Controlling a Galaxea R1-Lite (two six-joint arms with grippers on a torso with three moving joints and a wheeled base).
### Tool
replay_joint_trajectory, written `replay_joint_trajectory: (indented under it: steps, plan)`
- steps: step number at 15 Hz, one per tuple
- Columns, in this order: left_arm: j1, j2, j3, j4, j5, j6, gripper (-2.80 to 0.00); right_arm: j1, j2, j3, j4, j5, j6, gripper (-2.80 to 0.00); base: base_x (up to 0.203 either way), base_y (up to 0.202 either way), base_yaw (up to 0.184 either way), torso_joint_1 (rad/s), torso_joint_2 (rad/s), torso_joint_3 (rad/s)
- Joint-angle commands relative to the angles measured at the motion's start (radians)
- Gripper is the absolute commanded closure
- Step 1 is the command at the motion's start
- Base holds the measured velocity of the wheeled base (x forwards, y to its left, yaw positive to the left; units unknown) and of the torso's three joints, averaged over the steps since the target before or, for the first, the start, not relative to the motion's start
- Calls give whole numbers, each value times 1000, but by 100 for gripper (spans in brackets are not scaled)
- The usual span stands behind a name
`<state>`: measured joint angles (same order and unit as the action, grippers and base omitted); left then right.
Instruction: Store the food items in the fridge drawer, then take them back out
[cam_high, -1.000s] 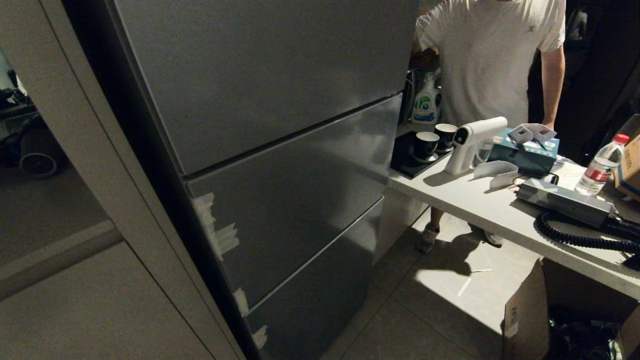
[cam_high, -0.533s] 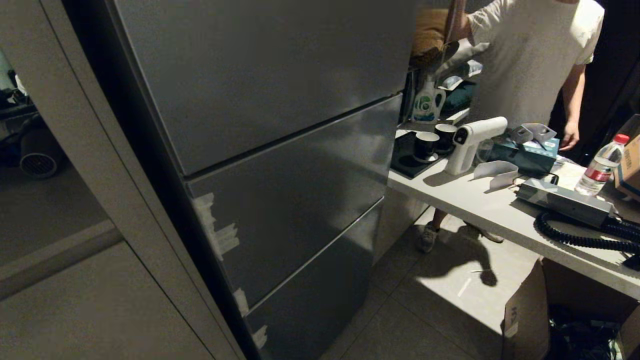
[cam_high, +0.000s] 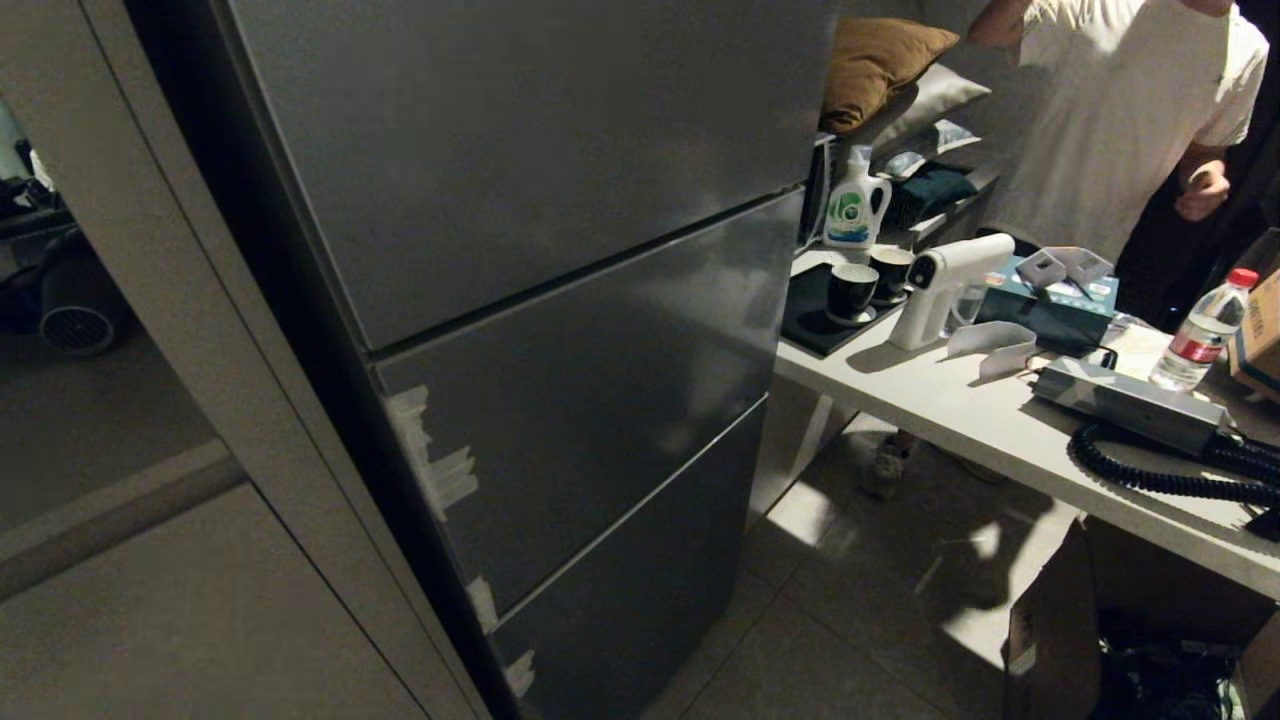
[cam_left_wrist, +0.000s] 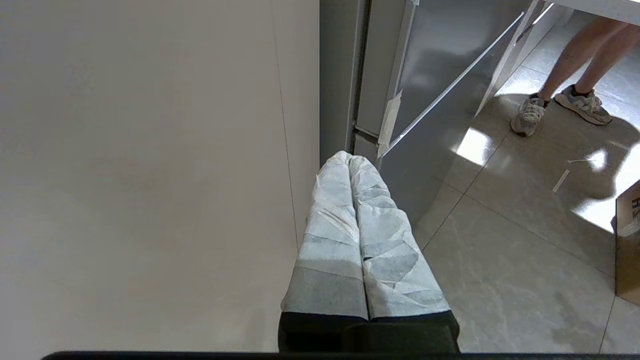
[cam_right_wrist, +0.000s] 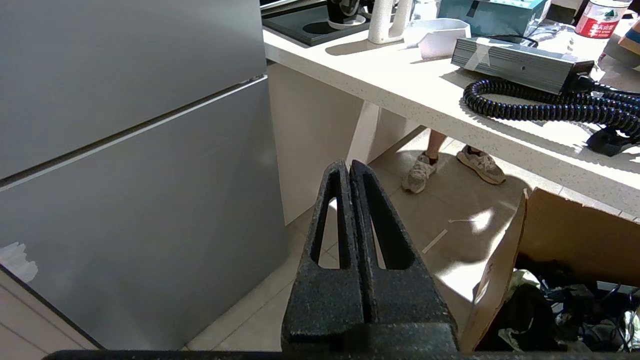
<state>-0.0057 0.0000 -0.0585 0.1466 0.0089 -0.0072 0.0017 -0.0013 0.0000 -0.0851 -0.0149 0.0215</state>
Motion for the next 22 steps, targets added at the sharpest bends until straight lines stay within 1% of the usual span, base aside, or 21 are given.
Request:
replay_joint_trajectory:
  steps: [1,12,13,14,16,17,20,22]
  plan:
    - [1,2,-1,1,0,0,0,0,0,31,-1,0,0,0,0,0,0,0,0,0]
    - [0,2,-1,1,2,3,0,0,0,31,-2,1,-2,0,0,0,0,0,0,0]
    - [0,2,-1,2,3,10,0,0,1,31,-2,1,-3,0,0,0,0,0,0,0]
    - [0,4,-26,0,-6,23,0,0,0,31,-2,1,-2,0,0,0,0,0,0,0]
    - [0,74,-134,0,-64,25,0,0,1,31,-2,1,-3,0,0,0,0,0,0,0]
    - [-1,159,-188,-2,-99,18,0,0,0,31,-2,1,-3,0,0,0,0,0,0,0]
    - [-3,469,-296,-50,-233,5,0,0,1,31,-2,1,-2,0,0,0,0,0,0,0]
    - [-4,704,-324,-145,-307,2,0,0,1,31,-2,1,-2,0,0,0,0,0,0,0]
